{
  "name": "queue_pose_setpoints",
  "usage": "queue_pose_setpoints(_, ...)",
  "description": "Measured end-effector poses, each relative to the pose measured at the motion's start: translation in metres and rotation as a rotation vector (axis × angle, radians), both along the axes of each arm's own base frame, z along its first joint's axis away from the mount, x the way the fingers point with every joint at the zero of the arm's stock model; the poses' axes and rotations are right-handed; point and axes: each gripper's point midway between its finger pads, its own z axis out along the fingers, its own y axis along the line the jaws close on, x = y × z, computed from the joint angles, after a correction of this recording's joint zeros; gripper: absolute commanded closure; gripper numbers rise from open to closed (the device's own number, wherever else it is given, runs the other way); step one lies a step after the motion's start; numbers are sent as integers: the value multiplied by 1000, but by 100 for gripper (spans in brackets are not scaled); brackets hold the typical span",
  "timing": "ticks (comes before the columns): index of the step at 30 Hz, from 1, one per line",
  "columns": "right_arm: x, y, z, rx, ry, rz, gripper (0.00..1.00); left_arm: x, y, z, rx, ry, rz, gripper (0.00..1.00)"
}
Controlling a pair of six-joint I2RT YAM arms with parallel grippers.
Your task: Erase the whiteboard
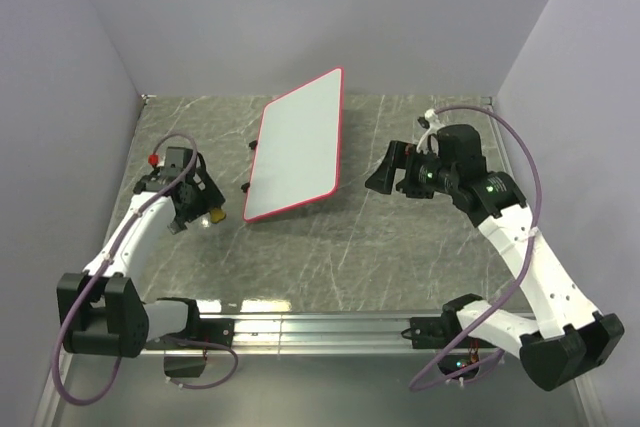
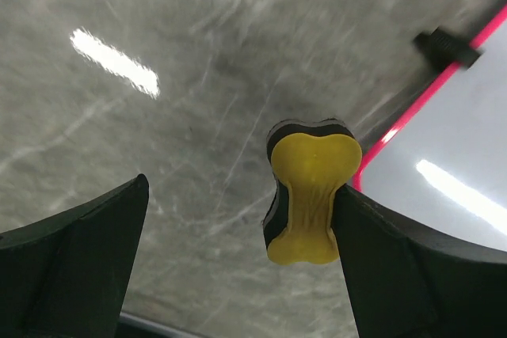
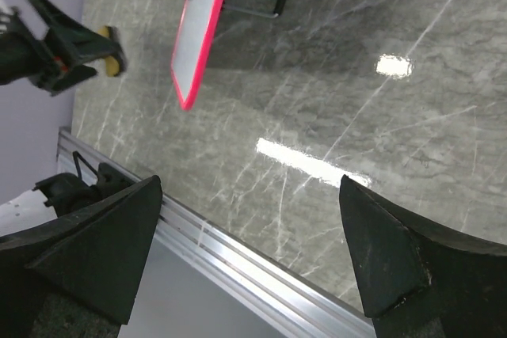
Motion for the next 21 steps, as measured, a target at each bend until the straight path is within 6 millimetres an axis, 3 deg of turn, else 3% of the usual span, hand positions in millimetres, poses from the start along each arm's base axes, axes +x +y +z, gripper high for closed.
queue_pose_setpoints(8, -26, -7, 5, 21, -45, 22, 0, -26, -30, -71, -163, 223, 5, 4)
queue_pose_setpoints(11, -34, -10, 4, 15, -55, 27, 0, -32, -34, -85, -172, 269, 8, 4)
queue_pose_setpoints(17, -52, -21, -5, -6, -67, 16, 0, -24, -38, -76, -174, 229, 9, 1)
queue_pose_setpoints(21, -63, -26, -5, 0, -86, 13, 0, -7, -41, -32, -195, 55, -10, 1)
